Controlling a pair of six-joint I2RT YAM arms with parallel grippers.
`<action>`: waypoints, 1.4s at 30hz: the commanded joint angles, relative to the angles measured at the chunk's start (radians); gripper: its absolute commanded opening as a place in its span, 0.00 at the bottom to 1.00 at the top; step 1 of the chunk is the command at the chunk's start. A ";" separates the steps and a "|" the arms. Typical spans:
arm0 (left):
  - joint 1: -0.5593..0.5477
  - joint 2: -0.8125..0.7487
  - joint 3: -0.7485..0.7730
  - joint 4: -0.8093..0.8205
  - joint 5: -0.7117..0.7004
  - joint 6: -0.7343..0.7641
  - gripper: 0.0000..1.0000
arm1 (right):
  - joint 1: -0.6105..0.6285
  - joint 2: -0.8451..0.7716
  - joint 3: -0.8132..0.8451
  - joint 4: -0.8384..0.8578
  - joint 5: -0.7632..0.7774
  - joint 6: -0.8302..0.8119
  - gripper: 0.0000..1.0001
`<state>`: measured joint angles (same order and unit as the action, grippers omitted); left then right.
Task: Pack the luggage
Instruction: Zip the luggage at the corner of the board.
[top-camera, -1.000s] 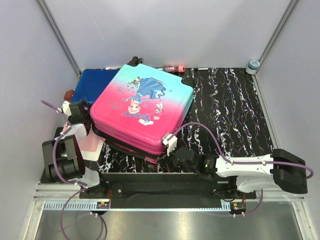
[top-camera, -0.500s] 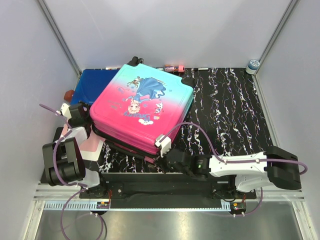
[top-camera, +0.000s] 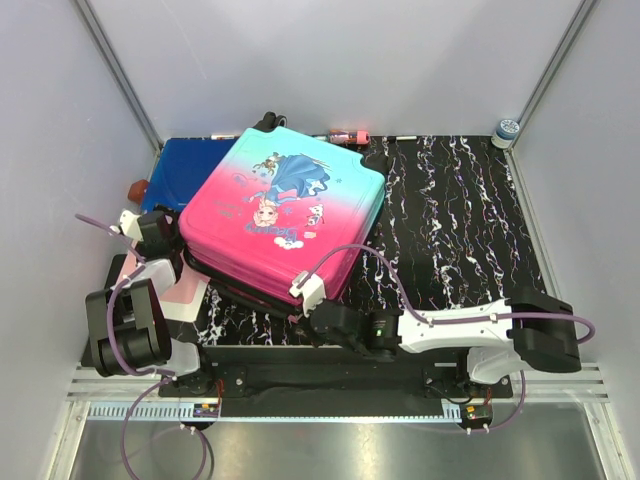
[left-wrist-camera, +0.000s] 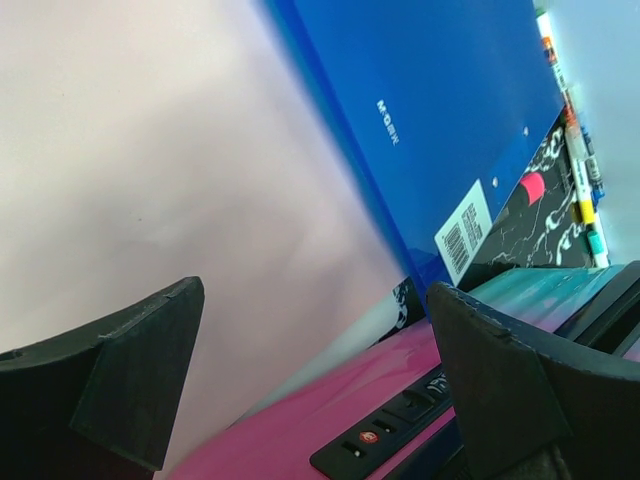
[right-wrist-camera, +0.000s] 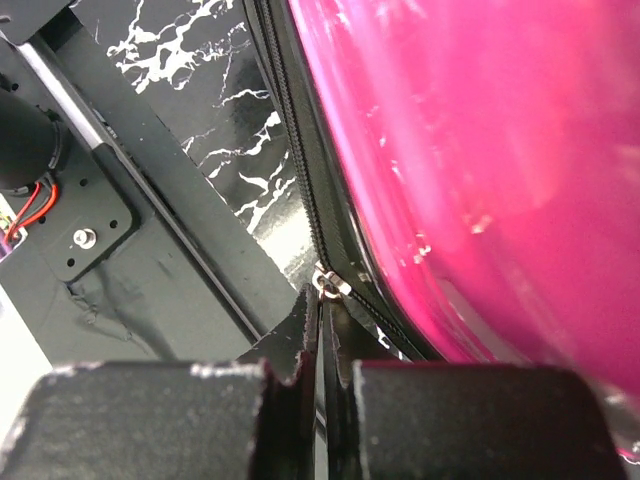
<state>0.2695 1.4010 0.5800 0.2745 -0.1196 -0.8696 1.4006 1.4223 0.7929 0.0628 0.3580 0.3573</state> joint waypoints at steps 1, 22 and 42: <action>-0.044 -0.025 -0.051 -0.028 0.113 0.026 0.99 | -0.002 0.069 0.134 0.121 -0.065 0.002 0.00; -0.223 -0.053 -0.081 0.006 0.123 -0.009 0.99 | -0.014 -0.014 0.126 -0.001 0.151 0.023 0.00; -0.524 -0.042 -0.054 0.006 -0.003 -0.078 0.99 | -0.015 -0.261 -0.066 -0.143 0.223 0.170 0.00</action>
<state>-0.1360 1.3556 0.5293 0.2783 -0.2184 -0.9604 1.3773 1.1751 0.6876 -0.1898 0.5861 0.4961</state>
